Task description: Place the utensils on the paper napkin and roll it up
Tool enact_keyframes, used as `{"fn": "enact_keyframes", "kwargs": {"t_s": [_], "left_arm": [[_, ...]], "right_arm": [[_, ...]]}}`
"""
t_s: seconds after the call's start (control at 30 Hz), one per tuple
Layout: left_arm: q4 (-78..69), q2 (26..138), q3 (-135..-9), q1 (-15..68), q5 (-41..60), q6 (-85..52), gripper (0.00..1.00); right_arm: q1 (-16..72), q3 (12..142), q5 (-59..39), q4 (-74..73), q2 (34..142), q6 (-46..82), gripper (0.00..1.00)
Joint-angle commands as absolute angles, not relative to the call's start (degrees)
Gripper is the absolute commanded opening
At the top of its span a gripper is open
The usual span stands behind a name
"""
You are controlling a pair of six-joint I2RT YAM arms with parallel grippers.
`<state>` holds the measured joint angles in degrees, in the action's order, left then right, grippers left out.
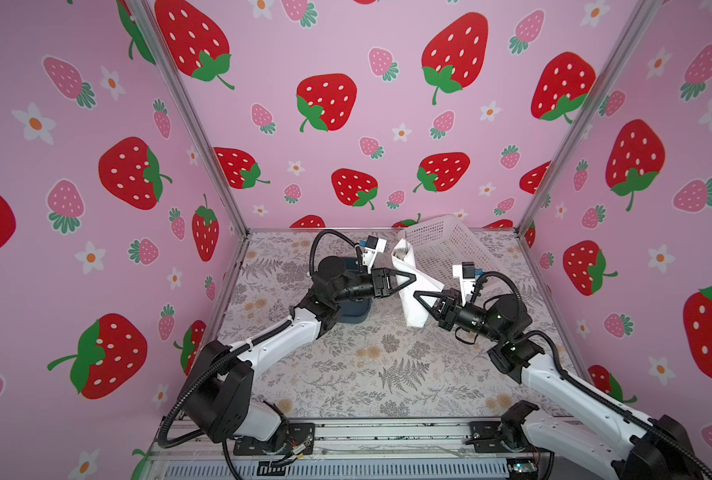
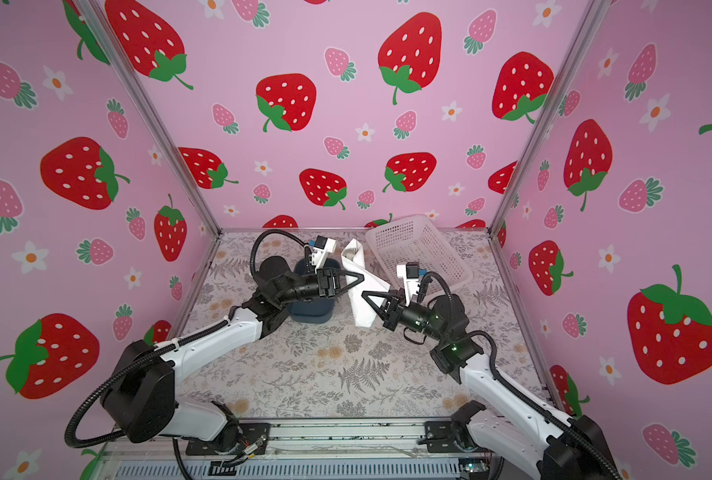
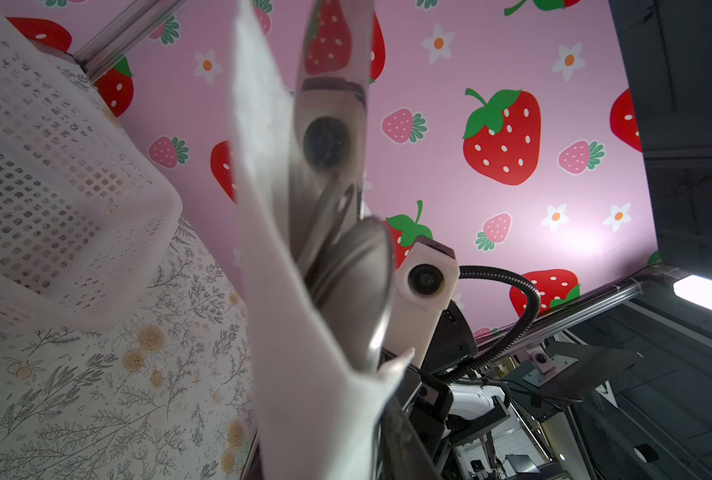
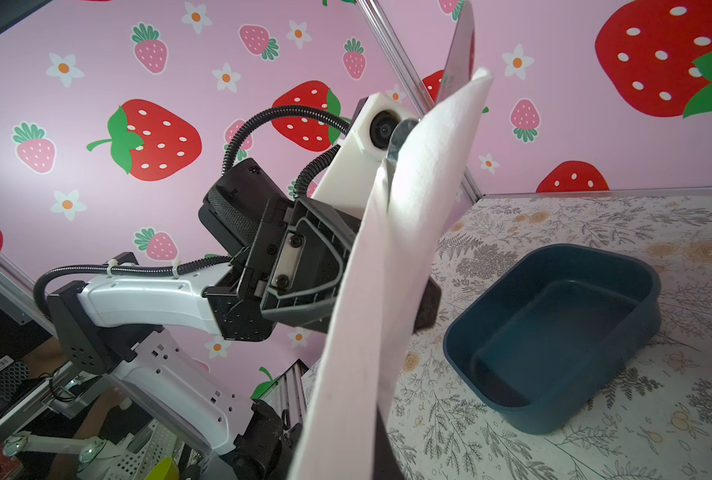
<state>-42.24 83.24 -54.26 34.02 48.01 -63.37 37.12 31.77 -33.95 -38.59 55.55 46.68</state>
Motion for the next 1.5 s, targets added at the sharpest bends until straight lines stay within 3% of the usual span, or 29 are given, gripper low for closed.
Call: {"fn": "enact_keyframes", "kwargs": {"t_s": [0.0,0.5,0.8,1.23,1.3,1.47], "left_arm": [[-46.5,82.3,-55.0,34.1,47.9,-64.4,0.29],[-46.7,82.1,-55.1,34.2,47.4,-64.8,0.18],[-46.3,81.9,-55.1,34.2,46.9,-64.6,0.18],[-45.9,81.6,-55.1,34.2,46.7,-64.2,0.16],[-45.9,81.5,-55.1,34.2,46.7,-64.2,0.16],[-45.8,81.5,-55.2,34.2,46.6,-64.2,0.16]], "right_arm": [[37.4,32.7,-33.2,-41.6,55.0,47.0,0.06],[37.4,32.6,-32.8,-41.6,55.4,47.4,0.07],[37.4,32.8,-32.2,-40.2,55.1,47.3,0.11],[36.7,33.1,-29.9,-36.4,53.0,47.8,0.25],[36.4,33.2,-29.5,-36.2,52.9,48.6,0.32],[35.4,33.0,-28.2,-36.2,52.6,51.2,0.33]]}}
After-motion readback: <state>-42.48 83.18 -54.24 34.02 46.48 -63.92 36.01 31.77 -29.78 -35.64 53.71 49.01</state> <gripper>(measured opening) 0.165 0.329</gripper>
